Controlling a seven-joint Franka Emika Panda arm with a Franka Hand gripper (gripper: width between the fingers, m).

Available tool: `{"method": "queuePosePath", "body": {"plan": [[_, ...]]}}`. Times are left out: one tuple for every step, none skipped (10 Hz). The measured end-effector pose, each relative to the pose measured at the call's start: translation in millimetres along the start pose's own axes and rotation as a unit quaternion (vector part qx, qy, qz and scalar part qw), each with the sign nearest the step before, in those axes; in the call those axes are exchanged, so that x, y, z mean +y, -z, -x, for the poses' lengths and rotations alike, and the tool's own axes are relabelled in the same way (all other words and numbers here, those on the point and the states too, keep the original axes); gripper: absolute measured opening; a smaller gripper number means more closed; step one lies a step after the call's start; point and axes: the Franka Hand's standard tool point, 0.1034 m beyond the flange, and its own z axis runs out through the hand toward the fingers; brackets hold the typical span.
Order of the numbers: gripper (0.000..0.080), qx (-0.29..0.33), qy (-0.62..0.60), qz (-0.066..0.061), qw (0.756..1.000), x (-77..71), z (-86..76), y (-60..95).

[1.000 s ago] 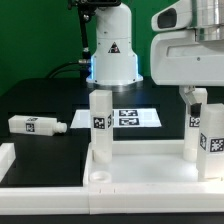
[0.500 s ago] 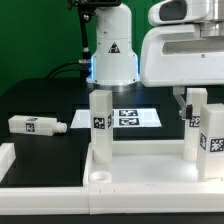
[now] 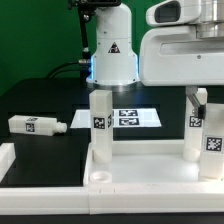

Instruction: Assemble desk

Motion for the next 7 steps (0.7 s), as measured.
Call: {"method": "queuePosePath", "body": {"plan": [[0.0282,0.0,-0.063,0.003,0.998,2.1,-0.5,-0.5],[0.0282,-0.001,-0.135,0.006,0.991,5.3,-1.2,-0.7],[0.0282,-0.003,-0.221,0.009,0.975,9.0,-1.1,-1.2],[0.0282,-0.01,-0.331,0.009,0.943,11.4,0.9,-1.3],[0.0282,-0.018,-0.41,0.005,0.912,14.4,1.5,-1.7],[0.0284,-0.022,-0.447,0.003,0.894,18.6,1.1,-1.9],[0.0284,-0.023,-0.456,0.003,0.89,17.1,2.3,-1.9]]}}
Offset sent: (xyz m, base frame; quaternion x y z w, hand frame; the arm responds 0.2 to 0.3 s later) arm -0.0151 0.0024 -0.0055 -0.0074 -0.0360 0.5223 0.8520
